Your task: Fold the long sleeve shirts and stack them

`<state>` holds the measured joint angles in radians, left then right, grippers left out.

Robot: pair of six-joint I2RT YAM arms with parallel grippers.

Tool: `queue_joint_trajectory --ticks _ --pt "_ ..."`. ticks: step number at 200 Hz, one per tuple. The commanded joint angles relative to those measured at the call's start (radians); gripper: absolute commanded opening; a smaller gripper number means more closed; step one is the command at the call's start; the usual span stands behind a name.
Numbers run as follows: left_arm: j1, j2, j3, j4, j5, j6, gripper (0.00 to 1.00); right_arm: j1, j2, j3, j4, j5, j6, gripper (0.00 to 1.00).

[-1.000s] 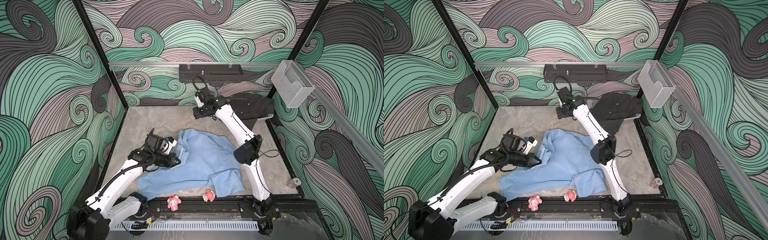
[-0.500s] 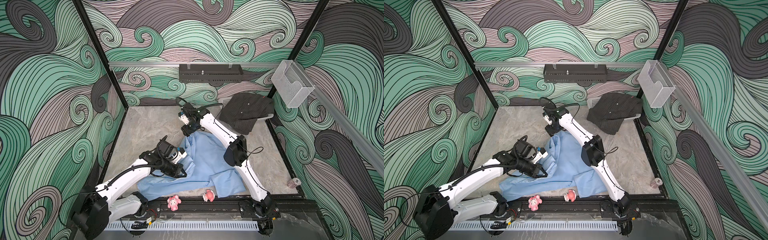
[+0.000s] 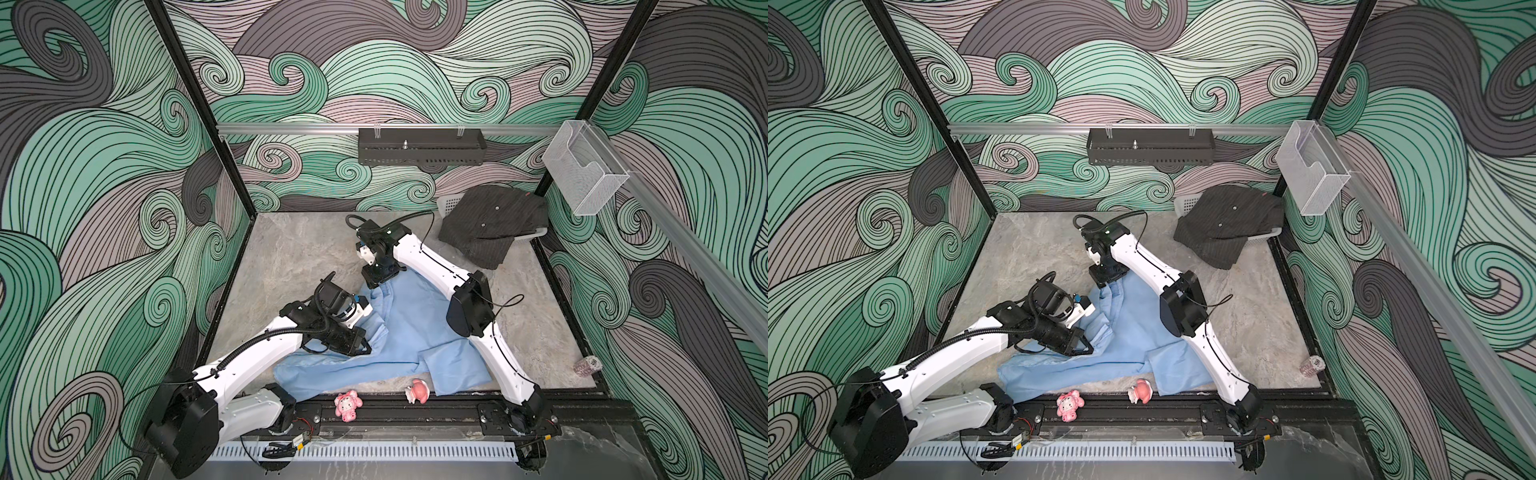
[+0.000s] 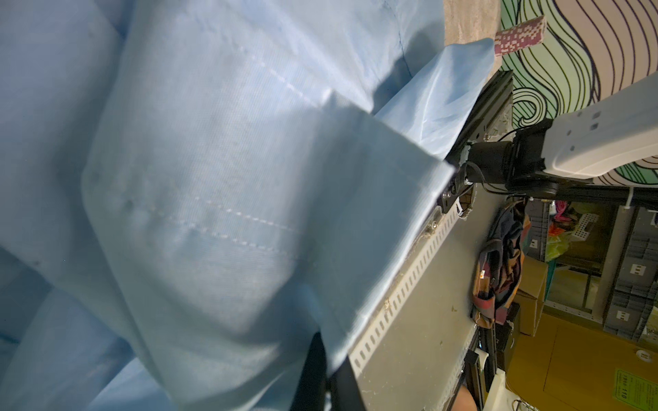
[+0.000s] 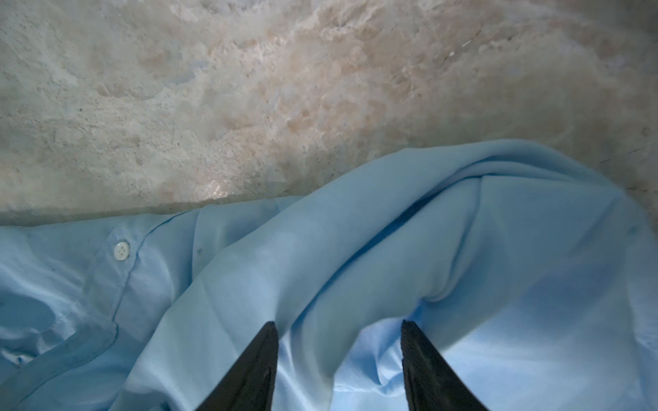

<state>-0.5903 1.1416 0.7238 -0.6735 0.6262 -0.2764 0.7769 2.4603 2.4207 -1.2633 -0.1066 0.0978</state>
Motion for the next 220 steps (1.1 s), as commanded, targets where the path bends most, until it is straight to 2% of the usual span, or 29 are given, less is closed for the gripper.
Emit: queue_joint_trajectory --ticks 1,17,27,37,56,68,84,109,129,154,183,203,220 --pt "-0.003 -0.012 0.045 -0.035 -0.034 0.017 0.04 0.001 -0.061 -0.017 -0.025 -0.029 0.055 0.57" --pt "-0.003 -0.014 0.047 -0.037 -0.047 0.013 0.11 0.002 -0.072 -0.027 -0.025 -0.045 0.064 0.56" --pt "-0.003 -0.016 0.048 -0.038 -0.059 0.01 0.15 0.001 -0.072 -0.032 -0.024 -0.056 0.07 0.5" --pt "-0.002 -0.02 0.051 -0.044 -0.081 0.005 0.23 0.001 -0.07 -0.034 -0.023 -0.067 0.074 0.37" --pt "0.0 -0.038 0.066 -0.065 -0.138 -0.007 0.48 -0.001 -0.072 -0.033 -0.024 -0.094 0.078 0.0" --pt "0.003 -0.062 0.075 -0.076 -0.192 -0.021 0.58 -0.003 -0.083 -0.016 -0.021 -0.104 0.084 0.0" --pt "0.018 -0.106 0.087 -0.089 -0.269 -0.038 0.64 -0.014 -0.107 0.028 -0.021 -0.118 0.096 0.0" --pt "0.075 -0.182 0.087 -0.075 -0.329 -0.064 0.66 -0.054 -0.18 0.059 0.01 -0.168 0.151 0.0" --pt "0.14 -0.234 0.065 -0.027 -0.327 -0.093 0.66 -0.102 -0.273 -0.01 0.112 -0.233 0.217 0.0" --pt "0.205 -0.238 0.077 -0.026 -0.312 -0.107 0.66 -0.182 -0.438 -0.237 0.374 -0.299 0.356 0.0" --pt "0.246 -0.21 0.11 -0.023 -0.302 -0.121 0.66 -0.319 -0.604 -0.581 0.795 -0.331 0.646 0.0" --pt "0.255 -0.189 0.126 0.002 -0.295 -0.132 0.66 -0.4 -0.632 -0.761 1.072 -0.307 0.854 0.0" --pt "0.256 -0.162 0.139 0.019 -0.279 -0.134 0.65 -0.431 -0.592 -0.8 1.211 -0.287 0.957 0.0"
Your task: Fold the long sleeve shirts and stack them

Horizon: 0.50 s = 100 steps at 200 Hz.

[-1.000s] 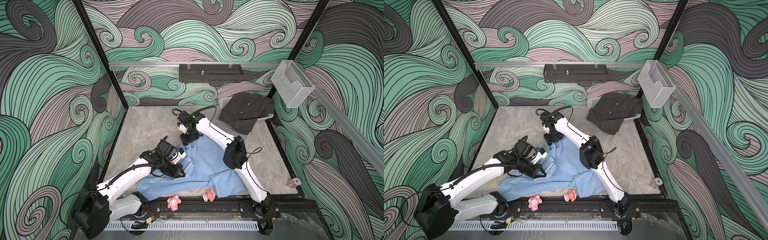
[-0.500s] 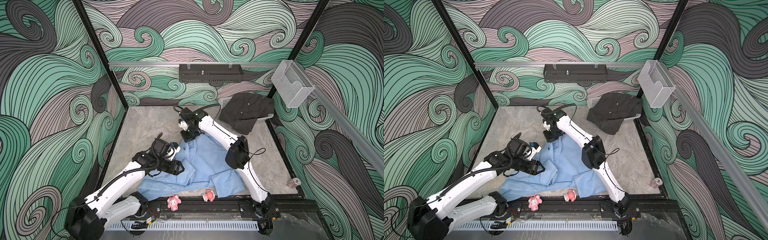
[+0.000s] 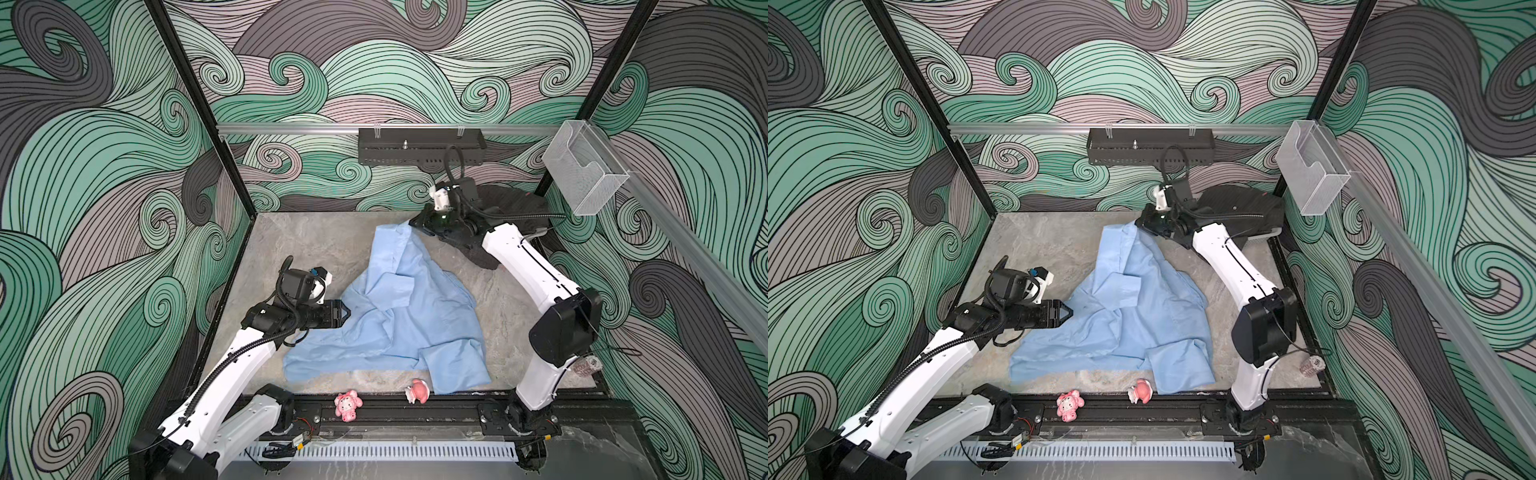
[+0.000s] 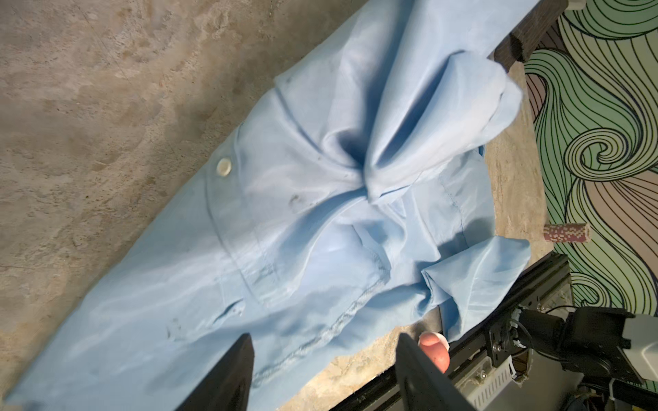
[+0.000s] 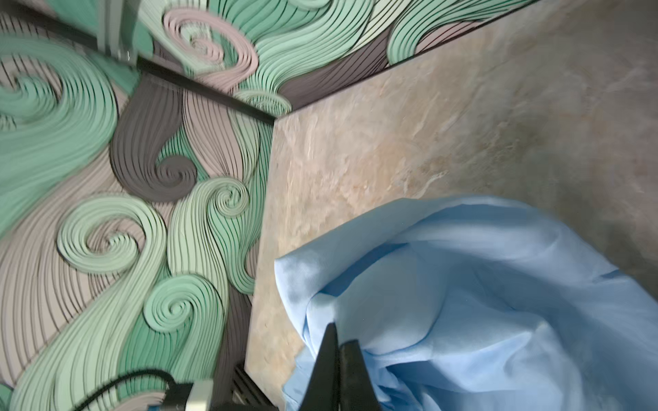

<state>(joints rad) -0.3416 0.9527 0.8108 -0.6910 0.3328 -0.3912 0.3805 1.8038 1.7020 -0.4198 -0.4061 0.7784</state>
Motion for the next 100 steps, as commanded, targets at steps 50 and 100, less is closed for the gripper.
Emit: queue_joint_trajectory --ticks 50,100 --pt "0.007 0.098 0.067 0.045 0.074 -0.022 0.65 -0.002 0.124 -0.008 0.184 0.117 0.163 0.45" --pt "0.006 0.103 0.059 0.047 0.072 -0.018 0.65 0.132 0.088 0.091 -0.336 0.359 -0.366 0.68"
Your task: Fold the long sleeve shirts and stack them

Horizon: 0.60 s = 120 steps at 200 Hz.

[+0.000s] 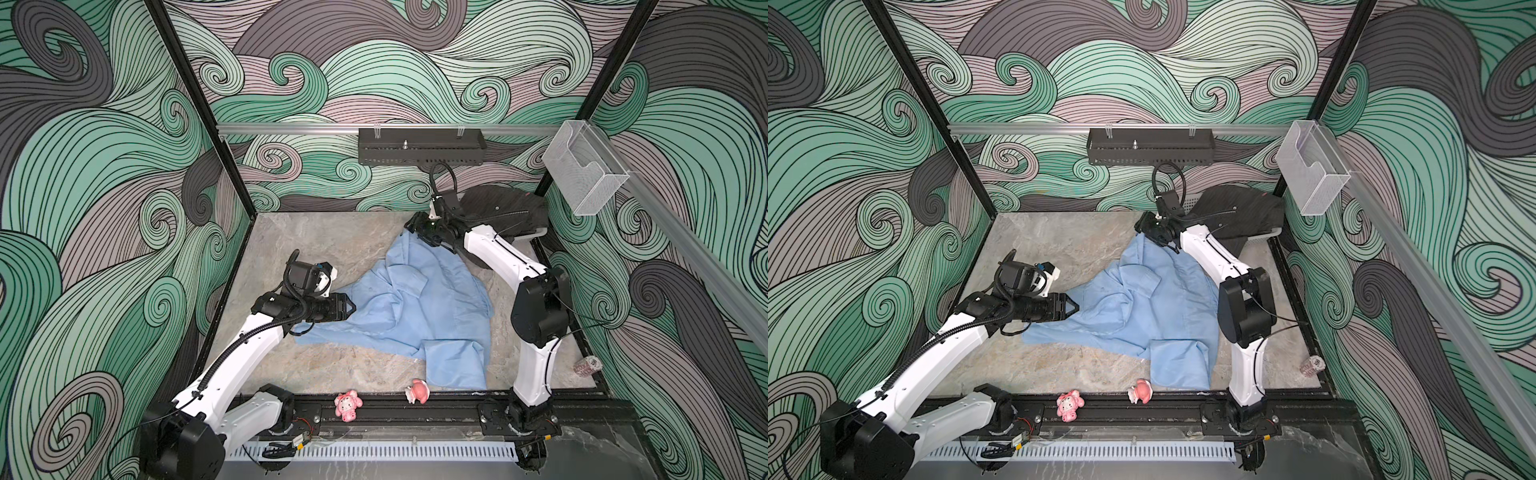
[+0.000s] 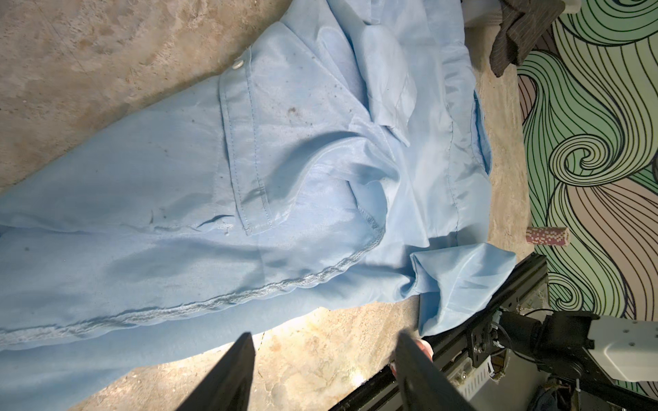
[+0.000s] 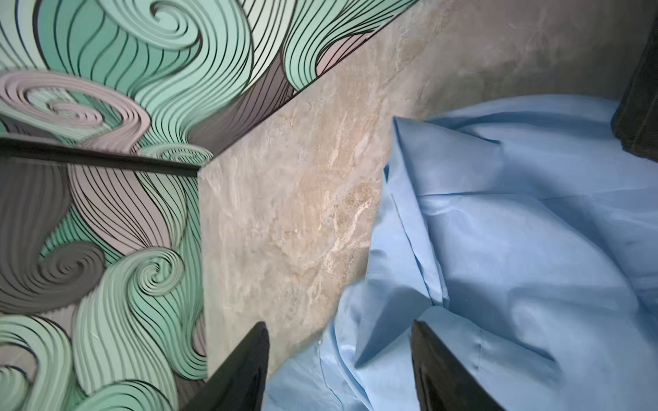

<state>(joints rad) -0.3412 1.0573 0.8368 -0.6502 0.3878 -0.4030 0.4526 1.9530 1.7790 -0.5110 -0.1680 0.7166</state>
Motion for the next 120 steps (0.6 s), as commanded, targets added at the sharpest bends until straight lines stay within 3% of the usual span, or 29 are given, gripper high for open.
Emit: queue_joint_trajectory --ticks 1,28,55,84,100,120 --pt "0.006 -0.002 0.034 0.006 0.017 -0.007 0.65 0.062 -0.061 0.012 -0.248 0.121 -0.313 0.68" --pt "0.006 -0.008 0.033 -0.004 0.015 -0.009 0.65 0.119 -0.042 -0.048 -0.292 0.097 -0.456 0.7" --pt "0.008 -0.024 0.033 -0.023 0.003 -0.009 0.65 0.166 0.018 -0.056 -0.306 0.052 -0.473 0.75" --pt "0.008 -0.057 0.029 -0.037 -0.022 -0.004 0.65 0.192 0.113 -0.005 -0.343 0.084 -0.475 0.75" --pt "0.008 -0.079 0.022 -0.033 -0.031 -0.002 0.65 0.193 0.151 0.017 -0.352 0.11 -0.476 0.67" --pt "0.009 -0.098 0.017 -0.035 -0.035 0.001 0.65 0.189 0.178 0.041 -0.374 0.148 -0.485 0.48"
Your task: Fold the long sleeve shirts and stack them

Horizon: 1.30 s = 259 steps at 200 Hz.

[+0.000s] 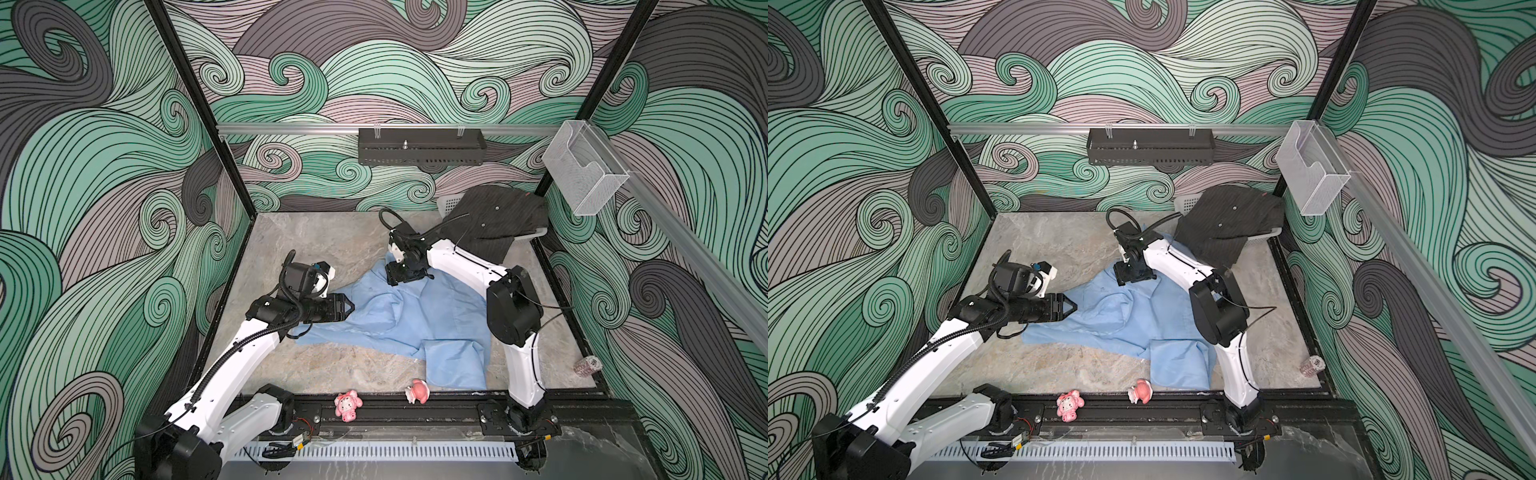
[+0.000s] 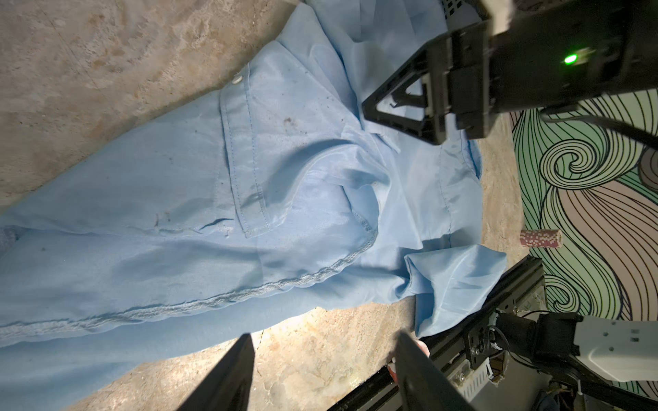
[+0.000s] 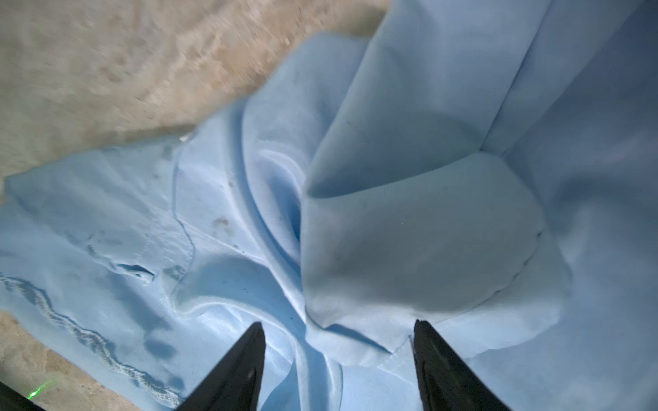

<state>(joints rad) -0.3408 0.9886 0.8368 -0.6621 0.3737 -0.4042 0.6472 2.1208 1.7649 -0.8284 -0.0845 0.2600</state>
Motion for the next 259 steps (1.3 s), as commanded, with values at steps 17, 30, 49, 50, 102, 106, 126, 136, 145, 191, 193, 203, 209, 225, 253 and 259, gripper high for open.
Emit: queue_joint_trajectory --ticks 17,30,49,50,102,106,126,136,145,191,193,203,209,225,253,259 --pt "0.011 -0.031 0.021 -0.031 -0.017 0.004 0.65 -0.01 0.014 0.07 -0.083 0.09 -0.03 0.19" --pt "0.01 -0.03 0.022 -0.032 -0.011 0.007 0.65 -0.016 -0.017 0.061 -0.083 0.108 -0.035 0.01" --pt "0.01 -0.025 0.027 -0.027 0.004 0.015 0.65 -0.022 -0.099 0.038 -0.098 0.13 -0.048 0.0" --pt "0.01 -0.023 0.027 -0.027 0.005 0.016 0.65 -0.023 -0.103 0.037 -0.1 0.132 -0.048 0.0" --pt "-0.023 0.075 0.027 0.046 0.062 0.009 0.64 -0.065 -0.434 -0.171 -0.182 0.272 -0.03 0.0" --pt "-0.033 0.086 0.027 0.058 0.057 0.002 0.64 -0.072 -0.455 -0.196 -0.19 0.278 -0.024 0.0" --pt "-0.093 0.159 0.022 0.152 0.053 -0.081 0.64 -0.117 -0.54 -0.32 -0.211 0.286 0.018 0.0" --pt "-0.124 0.214 0.024 0.212 0.061 -0.15 0.63 -0.136 -0.57 -0.382 -0.211 0.277 0.038 0.0" --pt "-0.145 0.274 0.036 0.246 0.077 -0.222 0.61 -0.151 -0.59 -0.431 -0.209 0.265 0.049 0.0" --pt "-0.215 0.455 -0.025 0.591 0.01 -0.572 0.57 -0.187 -0.682 -0.563 -0.189 0.254 0.067 0.0" --pt "-0.214 0.461 -0.028 0.603 0.005 -0.583 0.57 -0.187 -0.684 -0.564 -0.188 0.253 0.067 0.0" --pt "-0.214 0.486 -0.041 0.668 -0.011 -0.646 0.57 -0.187 -0.695 -0.57 -0.189 0.249 0.064 0.0" --pt "-0.216 0.501 -0.047 0.705 -0.017 -0.684 0.58 -0.187 -0.7 -0.572 -0.189 0.247 0.064 0.0" --pt "-0.22 0.549 -0.062 0.813 -0.021 -0.797 0.58 -0.188 -0.709 -0.576 -0.189 0.24 0.061 0.0" --pt "-0.248 0.619 -0.088 0.957 -0.026 -0.994 0.58 -0.193 -0.724 -0.577 -0.19 0.237 0.055 0.0" --pt "-0.253 0.628 -0.101 0.982 -0.03 -1.041 0.58 -0.194 -0.728 -0.578 -0.189 0.236 0.052 0.0"
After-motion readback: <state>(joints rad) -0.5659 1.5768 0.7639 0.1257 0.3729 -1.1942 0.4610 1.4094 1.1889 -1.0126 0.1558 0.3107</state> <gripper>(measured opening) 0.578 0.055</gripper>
